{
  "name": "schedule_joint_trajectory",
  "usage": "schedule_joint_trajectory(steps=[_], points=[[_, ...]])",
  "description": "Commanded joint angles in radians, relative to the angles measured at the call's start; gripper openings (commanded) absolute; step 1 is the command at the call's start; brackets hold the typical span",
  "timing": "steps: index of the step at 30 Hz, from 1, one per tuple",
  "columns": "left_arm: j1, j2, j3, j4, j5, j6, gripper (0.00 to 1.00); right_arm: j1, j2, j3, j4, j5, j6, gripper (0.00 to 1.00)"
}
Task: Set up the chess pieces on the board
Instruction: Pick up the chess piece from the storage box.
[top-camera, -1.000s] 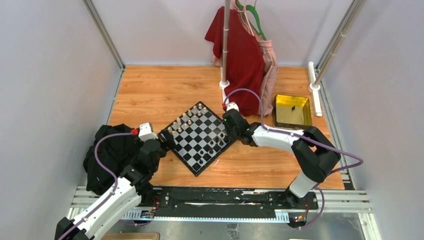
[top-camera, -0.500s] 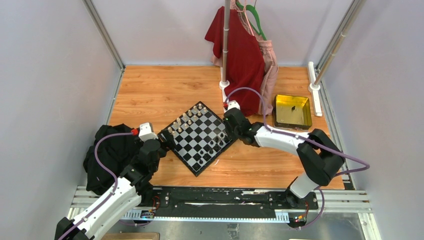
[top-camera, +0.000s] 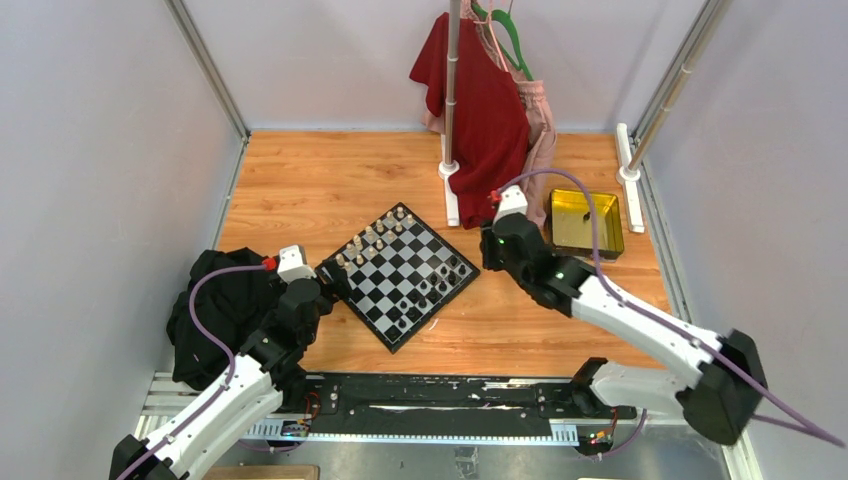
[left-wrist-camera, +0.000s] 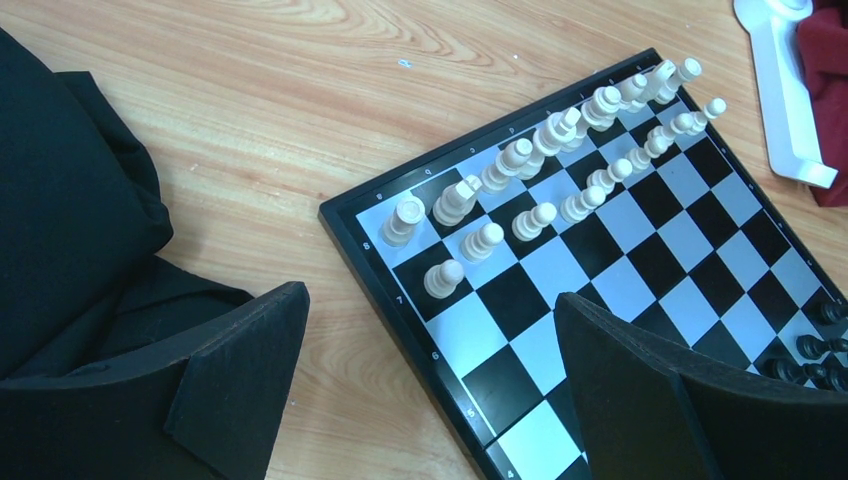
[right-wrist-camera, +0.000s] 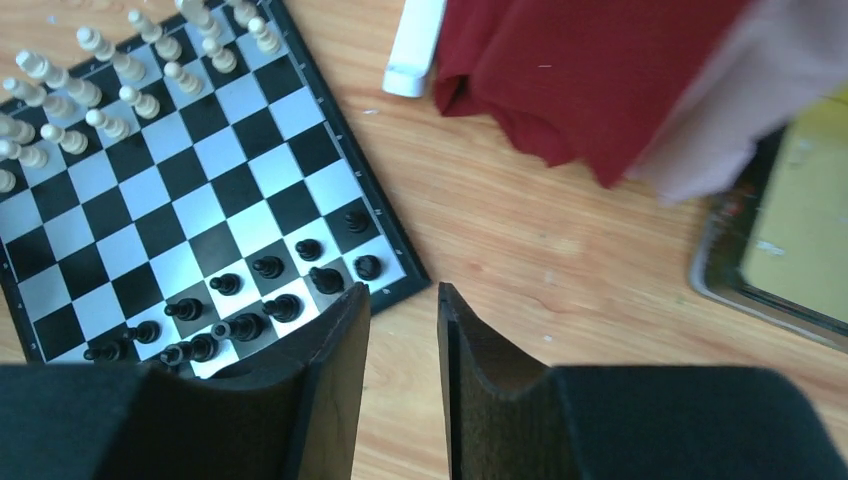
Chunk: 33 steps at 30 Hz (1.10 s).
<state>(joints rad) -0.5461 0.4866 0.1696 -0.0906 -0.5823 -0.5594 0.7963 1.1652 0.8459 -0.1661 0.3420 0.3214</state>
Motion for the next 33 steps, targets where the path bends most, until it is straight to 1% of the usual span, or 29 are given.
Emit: schedule_joint_trajectory(steps=[1, 3, 6, 10, 15, 17, 19, 21, 24, 26, 33], points=[[-0.006, -0.007, -0.005, 0.031, -0.002, 0.007, 1.00, -0.019, -0.158, -0.065, -0.096, 0.173, 0.006, 0.38], [-0.006, -0.006, -0.004, 0.032, 0.002, 0.007, 1.00, -0.078, -0.212, -0.085, -0.117, 0.186, 0.021, 0.40], [-0.006, -0.006, -0.004, 0.031, 0.005, 0.008, 1.00, -0.215, -0.259, -0.112, -0.136, 0.158, 0.046, 0.42], [-0.006, -0.006, -0.005, 0.032, 0.007, 0.008, 1.00, -0.417, -0.254, -0.128, -0.114, 0.107, 0.057, 0.42], [-0.006, -0.003, -0.003, 0.035, 0.010, 0.010, 1.00, -0.652, -0.163, -0.113, -0.037, 0.017, 0.074, 0.45], [-0.006, -0.001, -0.003, 0.034, 0.010, 0.009, 1.00, -0.723, -0.098, -0.104, 0.008, -0.011, 0.080, 0.45], [-0.006, 0.000, -0.003, 0.035, 0.011, 0.009, 1.00, -0.780, 0.001, -0.074, 0.037, -0.039, 0.080, 0.45], [-0.006, 0.002, -0.003, 0.038, 0.010, 0.009, 1.00, -0.826, 0.085, -0.044, 0.072, -0.058, 0.073, 0.46], [-0.006, 0.008, -0.002, 0.042, 0.010, 0.010, 1.00, -0.861, 0.193, 0.002, 0.116, -0.094, 0.063, 0.47], [-0.006, 0.016, -0.001, 0.045, 0.011, 0.011, 1.00, -0.871, 0.258, 0.038, 0.139, -0.111, 0.052, 0.51], [-0.006, 0.029, 0.000, 0.052, 0.010, 0.011, 1.00, -0.888, 0.433, 0.166, 0.158, -0.144, 0.033, 0.53]])
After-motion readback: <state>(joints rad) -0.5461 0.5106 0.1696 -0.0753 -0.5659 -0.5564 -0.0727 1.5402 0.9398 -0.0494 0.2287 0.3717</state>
